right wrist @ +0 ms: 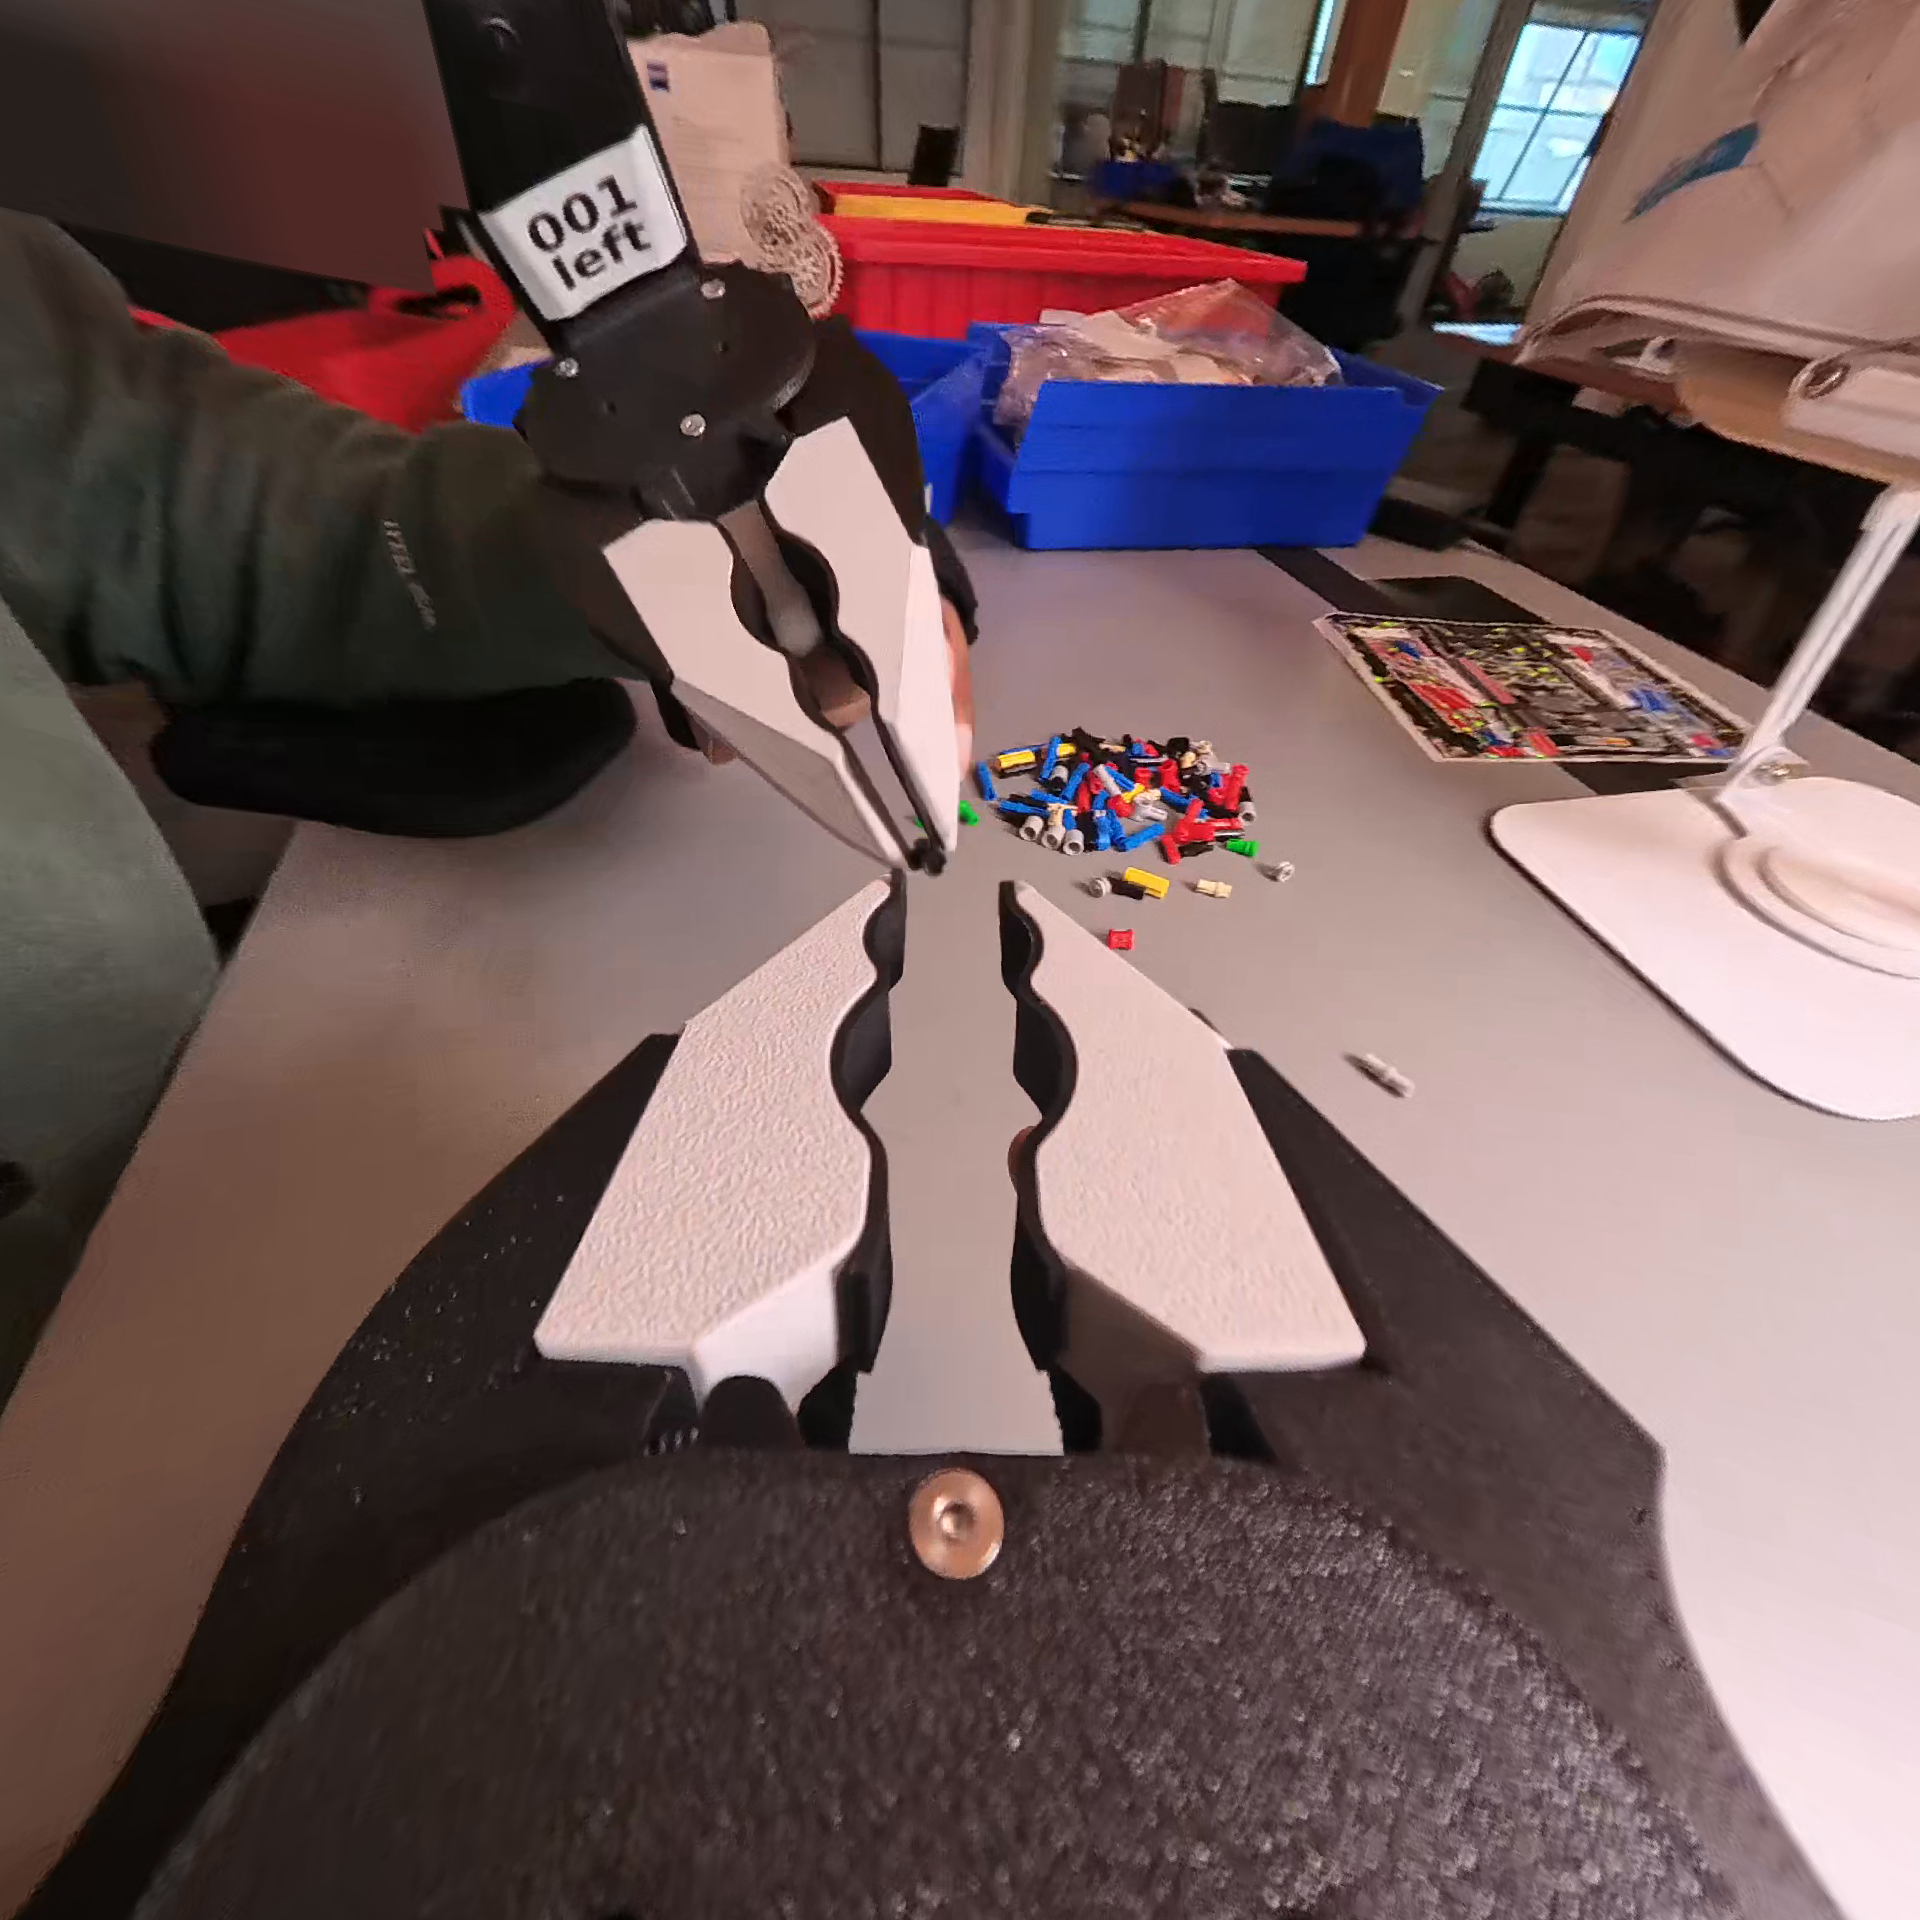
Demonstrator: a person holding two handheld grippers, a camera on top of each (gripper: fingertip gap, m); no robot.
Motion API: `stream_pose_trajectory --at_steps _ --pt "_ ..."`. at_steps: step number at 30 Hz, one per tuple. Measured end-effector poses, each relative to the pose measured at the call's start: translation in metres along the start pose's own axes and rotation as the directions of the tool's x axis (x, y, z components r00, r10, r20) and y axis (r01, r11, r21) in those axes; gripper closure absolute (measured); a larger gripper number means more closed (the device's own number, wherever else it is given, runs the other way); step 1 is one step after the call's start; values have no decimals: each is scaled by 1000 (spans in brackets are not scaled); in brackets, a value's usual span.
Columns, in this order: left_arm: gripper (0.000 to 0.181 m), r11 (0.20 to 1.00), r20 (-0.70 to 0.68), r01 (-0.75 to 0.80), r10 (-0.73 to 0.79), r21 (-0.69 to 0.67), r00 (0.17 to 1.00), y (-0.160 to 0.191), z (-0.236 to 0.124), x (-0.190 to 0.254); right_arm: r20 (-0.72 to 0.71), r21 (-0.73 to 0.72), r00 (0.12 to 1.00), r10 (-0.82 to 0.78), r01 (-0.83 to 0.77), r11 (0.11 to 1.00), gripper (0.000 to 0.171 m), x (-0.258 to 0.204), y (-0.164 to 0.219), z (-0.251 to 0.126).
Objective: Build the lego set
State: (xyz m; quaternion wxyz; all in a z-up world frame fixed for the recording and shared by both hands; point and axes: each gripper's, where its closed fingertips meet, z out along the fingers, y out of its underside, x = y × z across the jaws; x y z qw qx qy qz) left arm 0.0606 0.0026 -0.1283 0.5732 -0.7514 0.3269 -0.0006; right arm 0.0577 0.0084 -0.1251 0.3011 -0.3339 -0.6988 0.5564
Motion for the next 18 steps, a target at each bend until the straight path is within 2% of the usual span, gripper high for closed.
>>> stream_pose_trajectory --at_steps 1,4,6,11,14,18 --pt "179 1000 -7 -12 12 5 1000 -2 5 1 25 11 999 32 -32 999 155 -1 0 -1" --pt "179 999 -33 -46 46 -13 998 -1 17 6 71 59 993 89 -93 994 158 -6 -3 -7" --pt "179 999 -39 -43 43 4 998 -3 21 8 43 23 996 82 -83 996 165 -1 5 -10" --pt "179 998 -38 -58 58 2 998 -4 23 8 62 -4 994 95 -95 995 162 -2 15 -13" --pt "179 998 -38 -64 64 16 997 -7 22 8 74 1 993 97 -97 995 168 -3 16 -13" --pt "179 997 -46 -70 71 11 996 -6 21 10 107 32 989 102 -106 994 161 -8 11 -13"
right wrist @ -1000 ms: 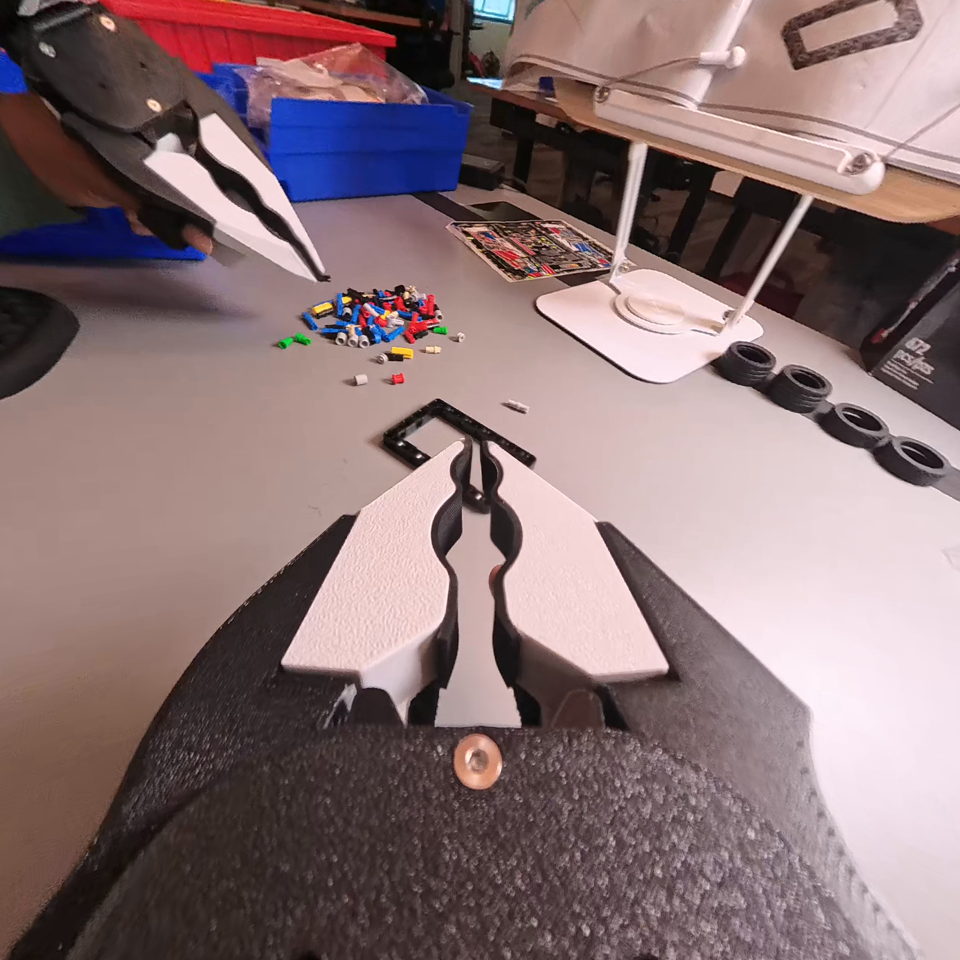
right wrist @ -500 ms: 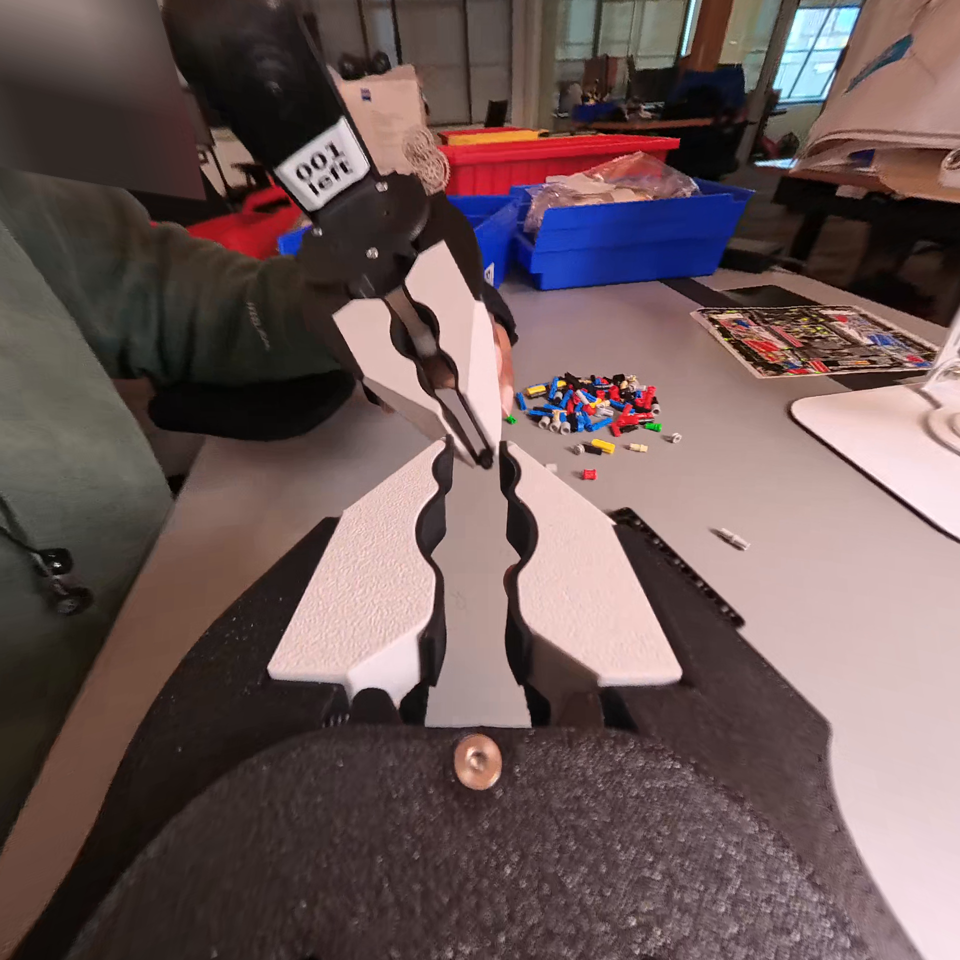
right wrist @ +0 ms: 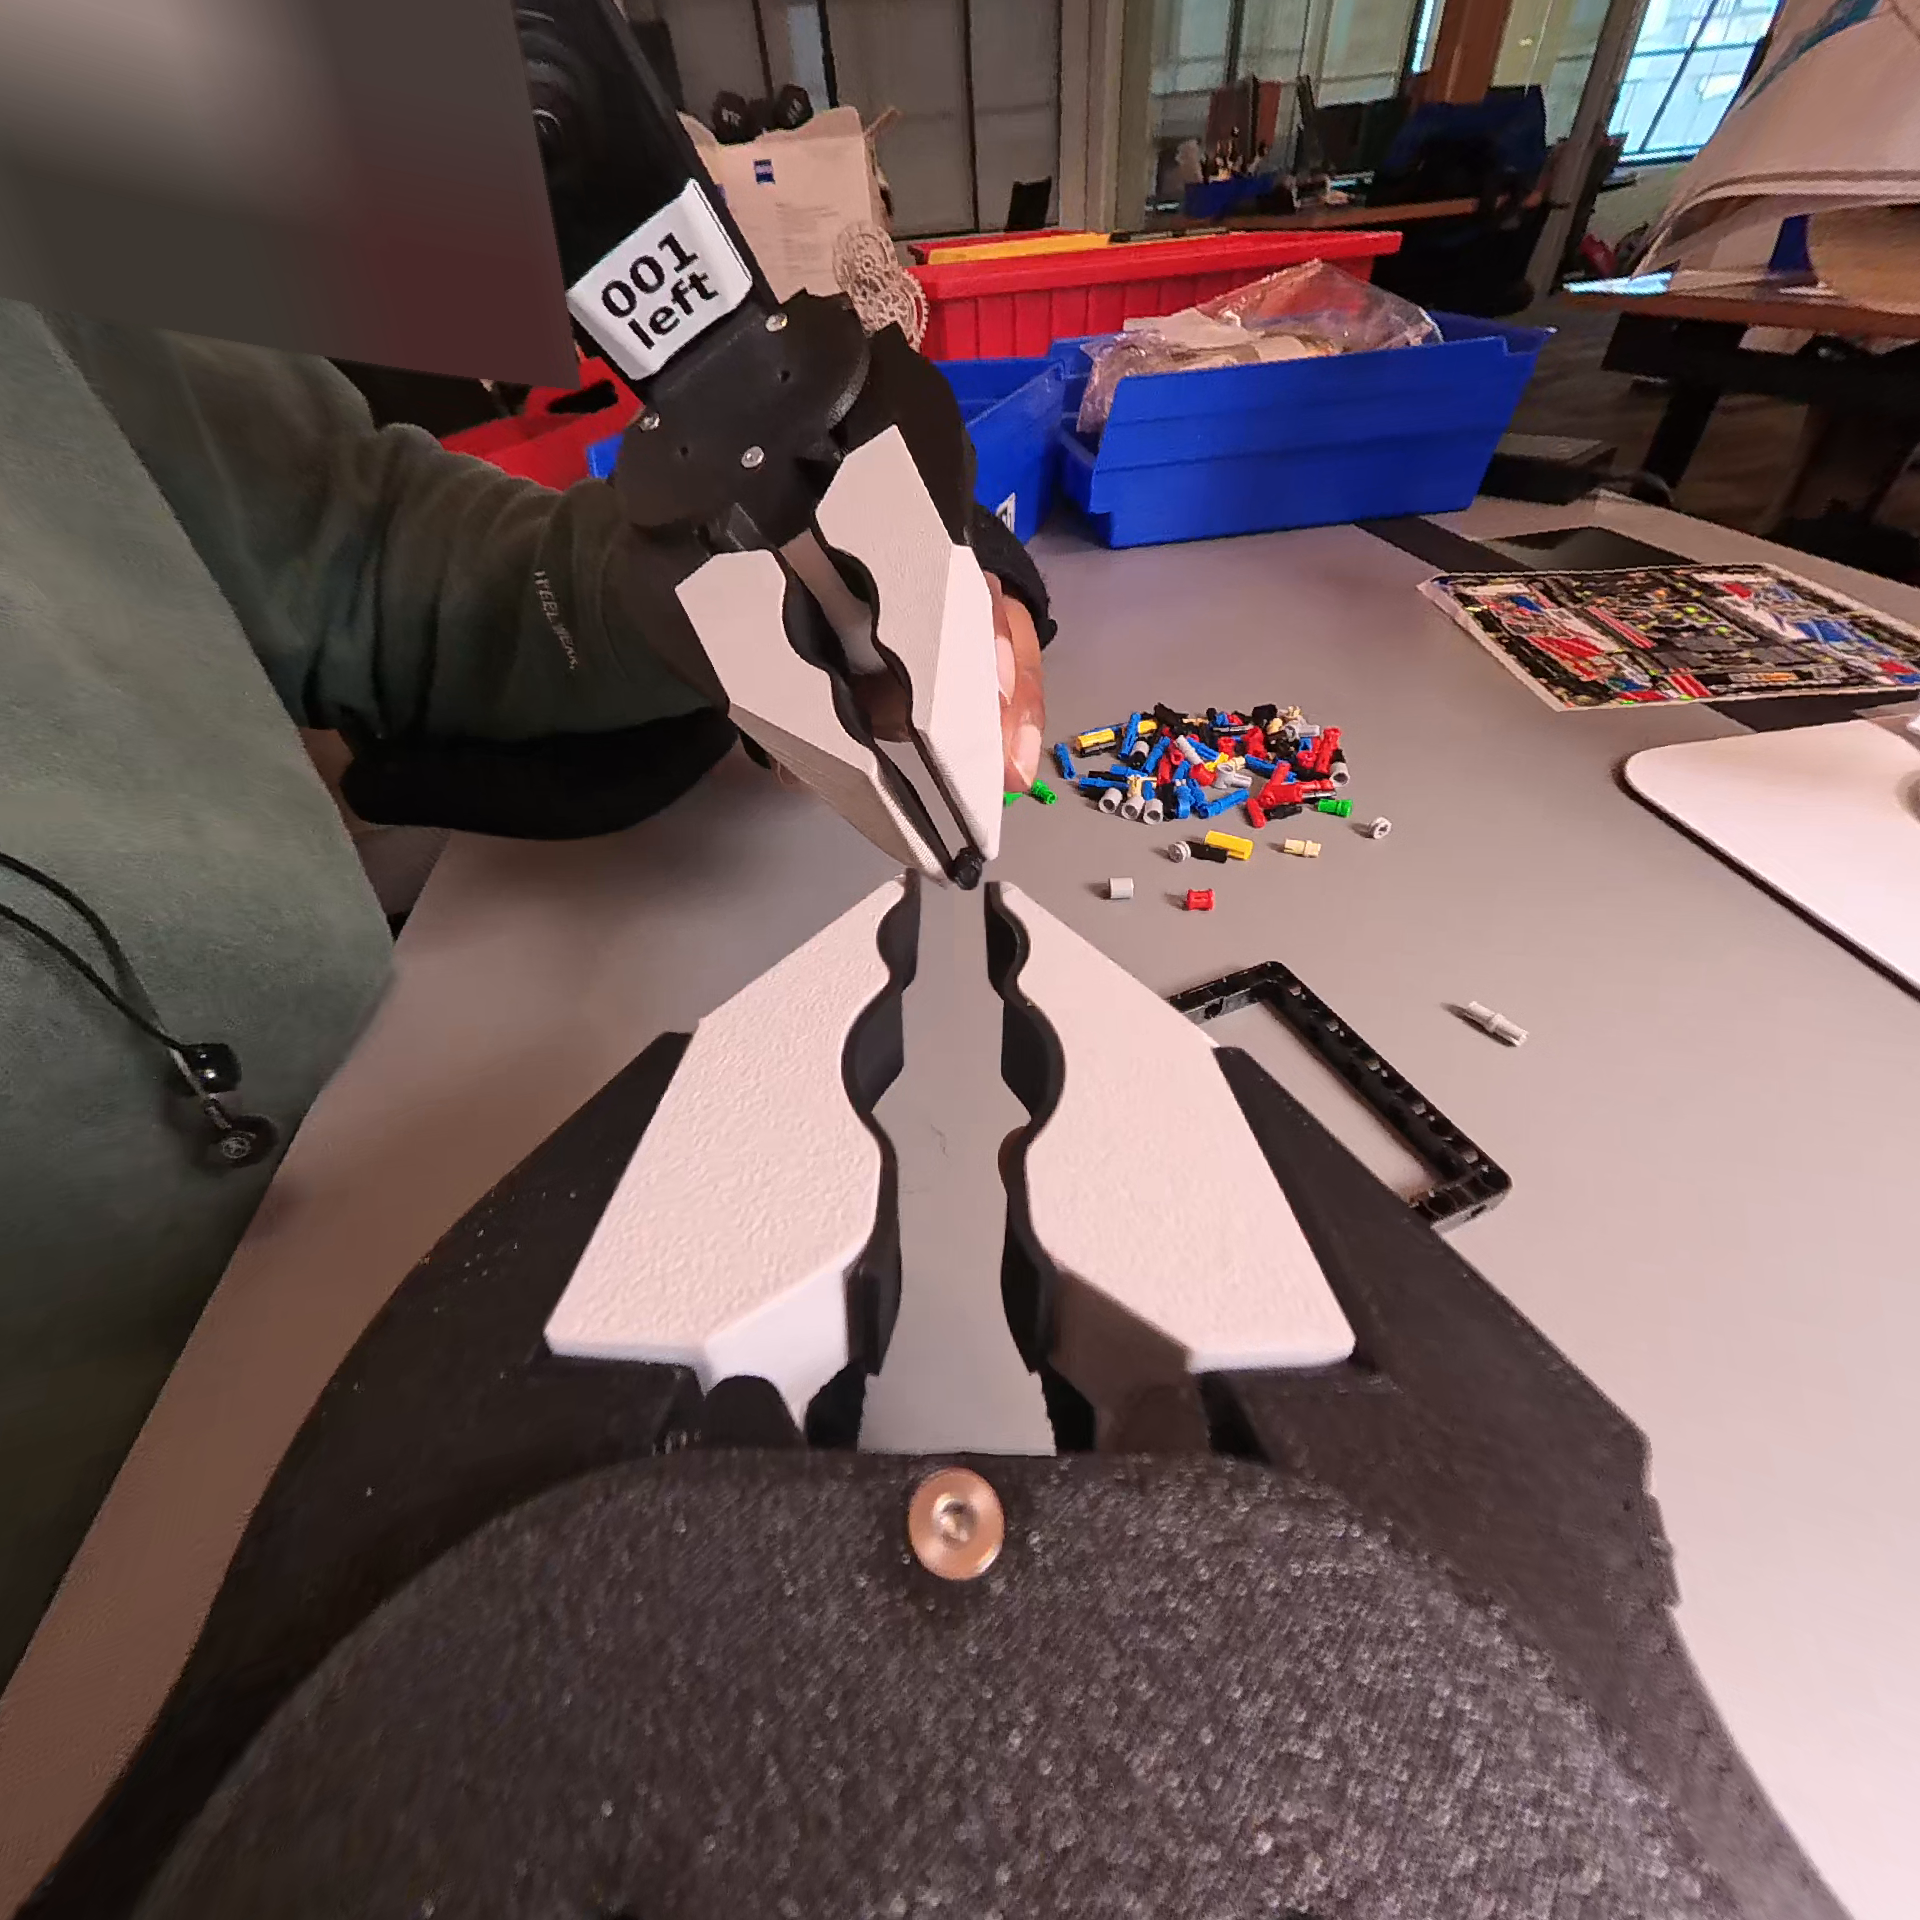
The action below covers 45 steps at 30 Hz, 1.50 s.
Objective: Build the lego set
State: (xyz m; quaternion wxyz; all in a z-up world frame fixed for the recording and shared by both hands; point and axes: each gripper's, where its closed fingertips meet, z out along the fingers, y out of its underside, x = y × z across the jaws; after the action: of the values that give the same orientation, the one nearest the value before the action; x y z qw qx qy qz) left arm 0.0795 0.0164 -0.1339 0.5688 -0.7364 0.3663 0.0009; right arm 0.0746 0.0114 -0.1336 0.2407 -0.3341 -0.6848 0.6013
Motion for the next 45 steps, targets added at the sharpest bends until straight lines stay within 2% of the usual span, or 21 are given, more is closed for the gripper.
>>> stream_pose_trajectory --at_steps 7,10,15,23,27,32,35,39,41,45 --pt "179 1000 -17 3 -3 5 1000 0 -2 4 15 6 1000 4 -4 1000 170 -2 2 3" --pt "176 994 -29 85 -83 65 996 -5 -6 2 38 36 999 14 -16 999 171 -4 0 1" --pt "160 964 -69 227 -220 139 973 -9 -13 -3 50 122 998 27 -33 992 170 -3 -12 -7" --pt "173 926 -159 334 -309 174 938 -15 -9 5 73 124 997 5 -14 992 170 -10 -12 -4" --pt "178 927 -161 334 -307 173 938 -14 -9 7 81 103 997 -4 -4 995 170 -12 -8 -3" --pt "179 918 -188 365 -334 159 923 -13 -8 8 85 94 996 -8 0 996 170 -13 -6 -2" --pt "179 876 -240 465 -428 124 871 -10 -7 8 56 84 998 -41 36 996 170 -10 -6 -2" --pt "179 780 -348 623 -569 59 745 -6 -8 10 49 62 994 -101 98 993 155 -14 -3 0" --pt "179 752 -386 659 -604 15 698 -3 -7 15 32 54 992 -122 121 991 154 -13 -2 0" --pt "179 721 -416 692 -632 -9 653 -2 -6 18 60 18 988 -145 144 989 158 -18 4 1"
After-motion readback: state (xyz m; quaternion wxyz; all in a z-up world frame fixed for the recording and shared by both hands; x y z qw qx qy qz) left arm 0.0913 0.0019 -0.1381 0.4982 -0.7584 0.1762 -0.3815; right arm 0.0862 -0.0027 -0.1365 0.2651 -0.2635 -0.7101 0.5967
